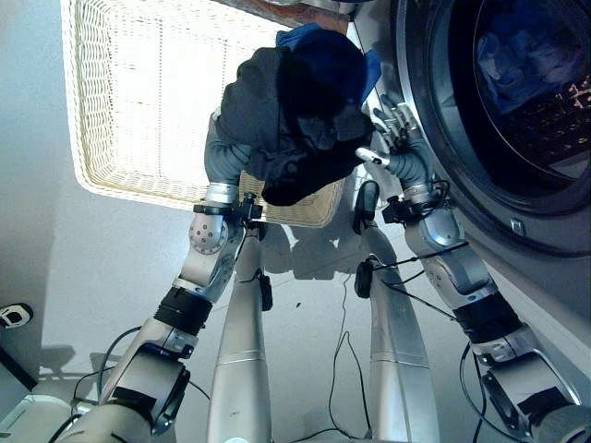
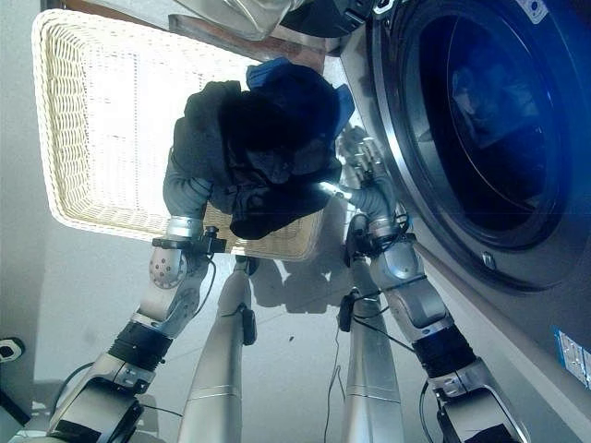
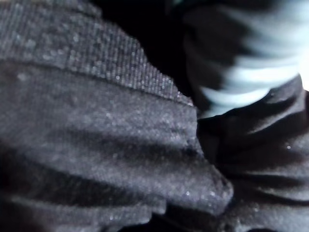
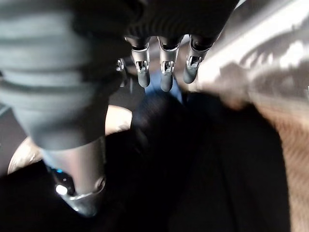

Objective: Put the clothes into the washing machine.

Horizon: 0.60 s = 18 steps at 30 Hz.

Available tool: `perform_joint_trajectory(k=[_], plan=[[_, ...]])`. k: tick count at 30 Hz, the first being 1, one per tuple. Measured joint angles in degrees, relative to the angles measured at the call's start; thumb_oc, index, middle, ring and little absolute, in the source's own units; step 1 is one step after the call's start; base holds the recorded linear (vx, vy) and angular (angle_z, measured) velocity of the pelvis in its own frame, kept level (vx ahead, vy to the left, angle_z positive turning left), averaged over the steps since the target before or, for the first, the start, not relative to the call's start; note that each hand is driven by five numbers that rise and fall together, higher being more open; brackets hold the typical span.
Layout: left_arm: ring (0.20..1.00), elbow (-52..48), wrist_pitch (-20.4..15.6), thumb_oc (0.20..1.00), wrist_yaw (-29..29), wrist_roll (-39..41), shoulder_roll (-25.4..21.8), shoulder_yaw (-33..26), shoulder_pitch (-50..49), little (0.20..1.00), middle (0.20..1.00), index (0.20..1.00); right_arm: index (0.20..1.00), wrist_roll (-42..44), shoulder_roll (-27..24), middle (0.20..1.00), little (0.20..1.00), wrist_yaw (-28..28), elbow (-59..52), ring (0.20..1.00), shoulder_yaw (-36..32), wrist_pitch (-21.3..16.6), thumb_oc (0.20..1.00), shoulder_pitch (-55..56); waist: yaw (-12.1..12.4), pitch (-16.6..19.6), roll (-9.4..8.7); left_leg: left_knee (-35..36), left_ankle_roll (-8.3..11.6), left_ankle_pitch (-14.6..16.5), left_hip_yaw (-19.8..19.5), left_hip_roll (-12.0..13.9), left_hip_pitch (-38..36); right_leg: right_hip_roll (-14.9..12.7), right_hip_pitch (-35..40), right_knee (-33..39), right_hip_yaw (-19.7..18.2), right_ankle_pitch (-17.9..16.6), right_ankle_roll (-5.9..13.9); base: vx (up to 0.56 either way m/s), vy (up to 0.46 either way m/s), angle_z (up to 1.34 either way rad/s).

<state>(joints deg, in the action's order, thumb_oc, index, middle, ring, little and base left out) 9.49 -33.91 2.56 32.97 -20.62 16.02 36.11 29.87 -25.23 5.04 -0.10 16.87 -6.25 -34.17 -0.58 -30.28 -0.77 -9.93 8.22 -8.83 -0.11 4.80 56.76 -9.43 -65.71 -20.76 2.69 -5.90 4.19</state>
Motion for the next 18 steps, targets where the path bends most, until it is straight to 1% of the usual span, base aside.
perform_joint_trajectory(k=[5,8,10,12,18], plan=[[0.2,-3.2,-0.3,0.2,-3.8,3.3,0.4,0.0,-0.2,0.2,0.2,0.2,1.0,1.3,-0.3,1.0,1.0,-5.0,-0.3,1.0,2.2,3.2,1.0,-1.1,0.3,0.0,0.01,0.0,0.12,-0.1,-0.1,-0.1,-0.2,-0.1,0.1,-0.4,0.1,0.1,0.02,0.0,-0.007,0.0],[0.2,-3.8,-0.3,0.2,-5.3,5.1,0.4,0.0,-0.4,0.2,0.2,0.2,1.0,1.3,-0.4,1.0,1.0,-6.3,-0.3,1.0,2.8,4.3,1.0,-1.1,0.5,0.0,0.02,0.0,0.13,-0.1,-0.2,-0.2,-0.5,-0.3,0.1,-1.1,0.1,0.4,0.0,0.0,0.0,0.0],[0.2,-4.1,-0.3,0.2,-6.1,6.2,0.6,0.0,-0.5,0.2,0.2,0.2,1.0,1.3,-0.4,1.0,1.0,-6.9,-0.3,1.0,3.3,4.4,1.0,-1.2,0.8,0.0,0.04,0.0,0.17,-0.1,-0.2,-0.2,-0.6,-0.3,0.1,-1.2,0.1,0.5,-0.06,0.0,0.0,0.0],[0.2,-4.9,-0.3,0.2,-7.1,6.8,1.7,0.0,-0.5,0.2,0.2,0.2,1.0,1.3,-0.4,1.0,1.0,-7.6,-0.3,1.0,3.9,4.8,1.0,-1.7,1.4,-0.1,0.13,0.0,0.21,-0.1,-0.2,-0.2,-0.7,-0.3,0.1,-1.3,0.1,0.5,-0.06,0.0,0.0,0.0],[0.2,-6.8,-0.3,0.2,-7.5,6.7,2.0,0.2,-0.9,0.2,0.2,0.2,1.0,2.7,0.0,1.0,1.0,-9.4,-0.4,1.0,5.8,5.6,1.0,-3.9,1.6,-0.1,0.14,0.0,0.25,-0.2,-0.5,-0.3,-0.7,-0.4,0.2,-1.6,0.3,0.7,-0.09,0.0,0.0,0.0]])
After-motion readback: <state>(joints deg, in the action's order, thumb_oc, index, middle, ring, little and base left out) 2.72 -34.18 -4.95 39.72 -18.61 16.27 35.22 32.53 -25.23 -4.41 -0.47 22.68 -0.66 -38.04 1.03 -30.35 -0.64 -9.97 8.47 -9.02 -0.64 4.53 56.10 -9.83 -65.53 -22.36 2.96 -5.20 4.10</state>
